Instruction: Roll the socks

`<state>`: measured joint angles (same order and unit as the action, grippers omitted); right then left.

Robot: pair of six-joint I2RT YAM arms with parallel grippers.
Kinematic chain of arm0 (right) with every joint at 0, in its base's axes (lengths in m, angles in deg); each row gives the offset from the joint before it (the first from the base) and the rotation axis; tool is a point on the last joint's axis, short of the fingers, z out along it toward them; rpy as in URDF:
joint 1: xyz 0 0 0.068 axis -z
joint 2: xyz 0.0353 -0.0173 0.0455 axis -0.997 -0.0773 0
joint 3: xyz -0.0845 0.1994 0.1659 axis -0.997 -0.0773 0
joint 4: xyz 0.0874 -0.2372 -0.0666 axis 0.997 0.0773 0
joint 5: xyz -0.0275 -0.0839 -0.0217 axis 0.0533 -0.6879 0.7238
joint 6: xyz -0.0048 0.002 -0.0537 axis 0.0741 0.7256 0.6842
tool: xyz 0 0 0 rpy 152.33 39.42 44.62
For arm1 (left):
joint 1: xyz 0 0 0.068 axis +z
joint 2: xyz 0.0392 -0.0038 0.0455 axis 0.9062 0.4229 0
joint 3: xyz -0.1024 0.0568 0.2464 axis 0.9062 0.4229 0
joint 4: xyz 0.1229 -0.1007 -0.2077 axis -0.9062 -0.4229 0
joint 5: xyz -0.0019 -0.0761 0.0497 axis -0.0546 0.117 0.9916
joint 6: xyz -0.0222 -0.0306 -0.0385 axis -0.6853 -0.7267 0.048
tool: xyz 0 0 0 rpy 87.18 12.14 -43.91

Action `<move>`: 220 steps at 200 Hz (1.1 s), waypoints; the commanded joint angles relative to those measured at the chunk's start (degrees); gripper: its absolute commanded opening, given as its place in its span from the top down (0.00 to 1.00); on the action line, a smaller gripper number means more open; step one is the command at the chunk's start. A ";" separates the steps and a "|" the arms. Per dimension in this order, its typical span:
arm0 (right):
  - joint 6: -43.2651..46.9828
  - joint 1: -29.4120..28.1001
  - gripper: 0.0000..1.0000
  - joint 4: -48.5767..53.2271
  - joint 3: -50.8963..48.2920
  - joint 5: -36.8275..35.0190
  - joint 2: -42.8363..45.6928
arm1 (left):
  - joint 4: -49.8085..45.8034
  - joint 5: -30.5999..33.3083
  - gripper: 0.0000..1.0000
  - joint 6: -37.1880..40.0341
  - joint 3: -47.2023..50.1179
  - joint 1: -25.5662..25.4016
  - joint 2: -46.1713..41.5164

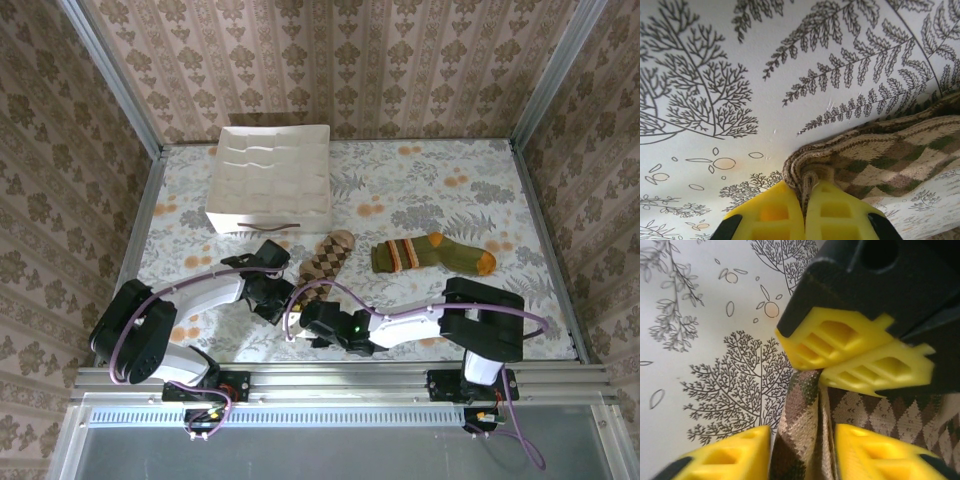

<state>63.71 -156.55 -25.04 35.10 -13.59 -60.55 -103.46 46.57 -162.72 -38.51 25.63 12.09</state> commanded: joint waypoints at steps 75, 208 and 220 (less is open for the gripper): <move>-14.21 4.74 1.00 7.60 0.91 11.44 0.89 | -1.21 0.73 0.83 1.13 1.37 1.05 -4.72; -28.39 21.50 1.00 16.54 1.61 44.90 -5.93 | 6.43 2.89 0.62 3.37 9.29 0.52 -17.85; -29.05 22.32 1.00 17.37 2.45 45.85 -6.96 | 8.50 2.82 0.63 2.70 10.15 0.25 -17.87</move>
<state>37.30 -135.96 -19.49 38.23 30.18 -62.25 -98.42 49.10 -158.41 -30.16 26.63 -4.72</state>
